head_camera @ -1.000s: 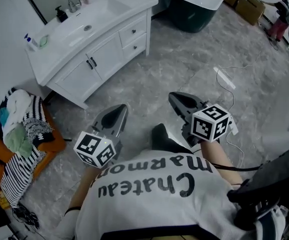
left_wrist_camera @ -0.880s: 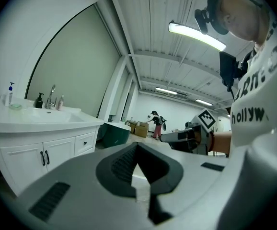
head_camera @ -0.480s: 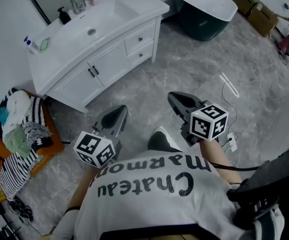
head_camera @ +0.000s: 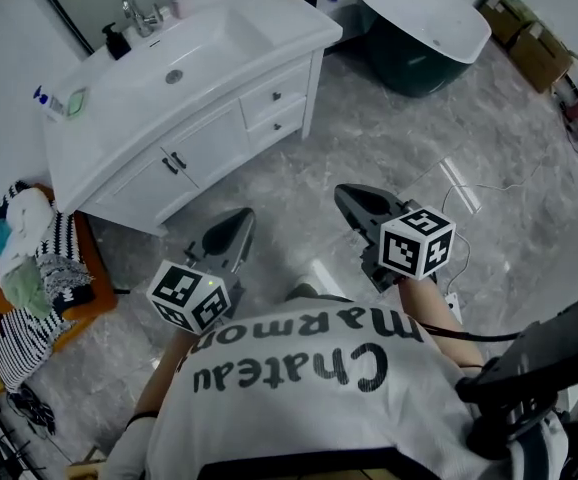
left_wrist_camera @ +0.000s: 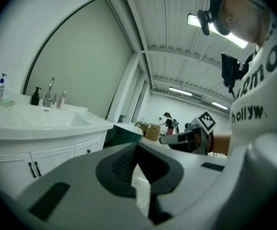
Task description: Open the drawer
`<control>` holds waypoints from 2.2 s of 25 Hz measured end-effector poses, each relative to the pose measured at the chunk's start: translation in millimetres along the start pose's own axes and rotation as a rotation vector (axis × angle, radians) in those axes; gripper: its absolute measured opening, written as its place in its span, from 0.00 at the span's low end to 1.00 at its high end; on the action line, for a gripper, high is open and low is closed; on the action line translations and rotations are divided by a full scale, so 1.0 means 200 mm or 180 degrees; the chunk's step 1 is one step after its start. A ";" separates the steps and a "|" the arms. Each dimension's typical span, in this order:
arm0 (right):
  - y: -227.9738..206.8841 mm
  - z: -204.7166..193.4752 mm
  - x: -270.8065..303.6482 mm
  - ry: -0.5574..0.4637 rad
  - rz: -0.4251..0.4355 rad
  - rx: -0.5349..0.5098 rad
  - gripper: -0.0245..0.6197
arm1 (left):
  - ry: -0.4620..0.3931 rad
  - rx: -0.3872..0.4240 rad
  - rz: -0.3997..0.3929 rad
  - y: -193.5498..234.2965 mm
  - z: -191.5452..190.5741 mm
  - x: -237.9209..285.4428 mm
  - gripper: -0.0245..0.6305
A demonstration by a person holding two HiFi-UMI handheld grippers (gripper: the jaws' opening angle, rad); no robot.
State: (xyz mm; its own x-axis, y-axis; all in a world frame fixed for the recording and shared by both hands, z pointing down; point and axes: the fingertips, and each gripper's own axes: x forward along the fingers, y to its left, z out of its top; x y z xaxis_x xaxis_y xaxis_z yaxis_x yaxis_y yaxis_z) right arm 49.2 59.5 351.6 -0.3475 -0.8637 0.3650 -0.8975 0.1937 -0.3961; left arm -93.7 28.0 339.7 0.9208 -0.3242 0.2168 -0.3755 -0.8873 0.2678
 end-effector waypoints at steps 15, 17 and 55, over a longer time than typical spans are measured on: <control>-0.41 0.15 0.23 0.0244 0.0281 -0.0061 0.05 | -0.0034 -0.0122 0.0341 0.21 0.06 0.40 0.04; -0.42 0.13 0.27 0.0281 0.0333 -0.0009 0.05 | 0.0033 -0.0202 0.0372 0.23 0.05 0.41 0.04; -0.87 0.49 1.37 0.0617 0.0307 0.0213 0.05 | -0.0103 -0.0501 0.0636 1.31 0.32 0.91 0.04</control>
State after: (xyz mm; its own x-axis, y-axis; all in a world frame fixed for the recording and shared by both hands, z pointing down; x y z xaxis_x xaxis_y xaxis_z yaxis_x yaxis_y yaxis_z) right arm 135.9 -256.9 437.3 -0.4822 -0.7359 0.4753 -0.8399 0.2341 -0.4897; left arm -17.1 -284.0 389.8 0.8286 -0.5005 0.2506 -0.5598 -0.7433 0.3662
